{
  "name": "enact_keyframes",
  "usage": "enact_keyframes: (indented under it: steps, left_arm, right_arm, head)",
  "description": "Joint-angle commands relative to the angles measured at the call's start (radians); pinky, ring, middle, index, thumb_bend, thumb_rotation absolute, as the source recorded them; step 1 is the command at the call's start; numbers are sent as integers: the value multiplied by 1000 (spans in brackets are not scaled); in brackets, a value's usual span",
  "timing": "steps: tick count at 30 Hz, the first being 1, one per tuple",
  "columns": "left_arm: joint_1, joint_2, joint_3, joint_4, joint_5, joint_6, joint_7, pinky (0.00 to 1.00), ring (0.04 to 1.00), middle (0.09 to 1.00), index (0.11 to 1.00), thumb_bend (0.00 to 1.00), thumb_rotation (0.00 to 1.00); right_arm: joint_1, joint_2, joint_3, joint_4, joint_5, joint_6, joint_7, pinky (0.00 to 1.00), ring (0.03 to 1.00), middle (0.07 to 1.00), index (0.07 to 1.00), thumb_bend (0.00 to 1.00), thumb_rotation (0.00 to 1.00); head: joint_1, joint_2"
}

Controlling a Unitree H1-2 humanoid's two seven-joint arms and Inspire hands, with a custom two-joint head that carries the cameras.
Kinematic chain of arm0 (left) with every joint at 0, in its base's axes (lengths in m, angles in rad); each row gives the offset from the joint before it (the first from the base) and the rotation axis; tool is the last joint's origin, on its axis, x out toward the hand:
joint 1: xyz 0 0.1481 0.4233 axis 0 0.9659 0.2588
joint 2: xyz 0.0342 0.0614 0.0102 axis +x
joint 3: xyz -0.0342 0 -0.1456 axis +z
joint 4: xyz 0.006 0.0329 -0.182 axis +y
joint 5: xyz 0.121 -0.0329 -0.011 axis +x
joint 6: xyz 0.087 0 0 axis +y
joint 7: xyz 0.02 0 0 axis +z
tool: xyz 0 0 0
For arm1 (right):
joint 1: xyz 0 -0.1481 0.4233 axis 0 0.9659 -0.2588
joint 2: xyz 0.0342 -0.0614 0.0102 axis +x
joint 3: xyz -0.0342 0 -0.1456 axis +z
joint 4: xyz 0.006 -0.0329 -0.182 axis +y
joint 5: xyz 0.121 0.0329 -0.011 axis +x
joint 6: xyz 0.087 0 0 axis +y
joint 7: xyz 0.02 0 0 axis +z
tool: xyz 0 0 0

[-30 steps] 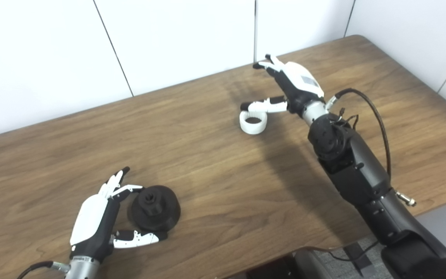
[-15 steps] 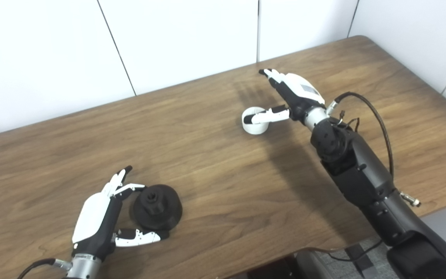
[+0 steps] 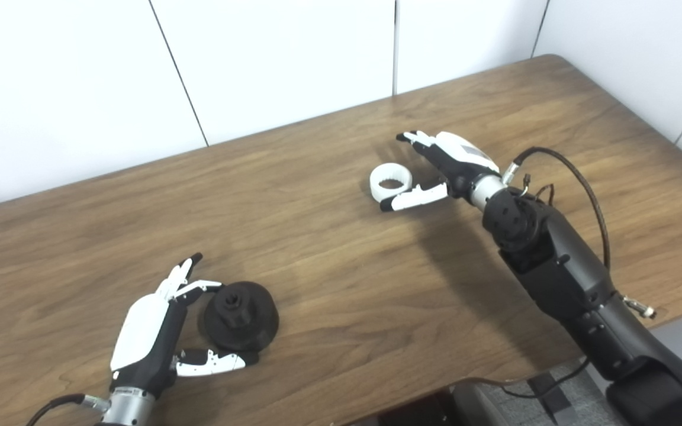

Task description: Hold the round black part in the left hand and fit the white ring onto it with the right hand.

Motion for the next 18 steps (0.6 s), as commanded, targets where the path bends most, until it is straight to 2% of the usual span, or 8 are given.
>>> enact_keyframes:
  steps: [1, 7, 11, 18]
  left_arm:
    - [-17, 15, 10, -22, 15, 9, -8, 995, 1000, 1000, 609, 926, 388]
    - [-14, 14, 11, -30, 14, 18, -17, 997, 1000, 1000, 611, 921, 389]
    - [-10, 14, 11, -35, 15, 19, -22, 1000, 1000, 1000, 612, 922, 388]
    - [-6, 7, 11, -37, 16, 18, -19, 988, 1000, 1000, 606, 930, 365]
  right_arm:
    - [-33, -21, 2, -17, -7, -7, -8, 923, 1000, 1000, 924, 1000, 544]
    - [-28, -16, 8, -2, 7, -13, -15, 942, 1000, 1000, 921, 1000, 506]
    - [-25, -15, 13, 9, 6, -23, -26, 920, 1000, 1000, 916, 1000, 500]
    - [-12, 14, 17, 30, -1, -45, -87, 927, 1000, 1000, 865, 1000, 479]
  head:
    - [0, 2]
    - [2, 6]
    - [3, 8]
    - [11, 12]
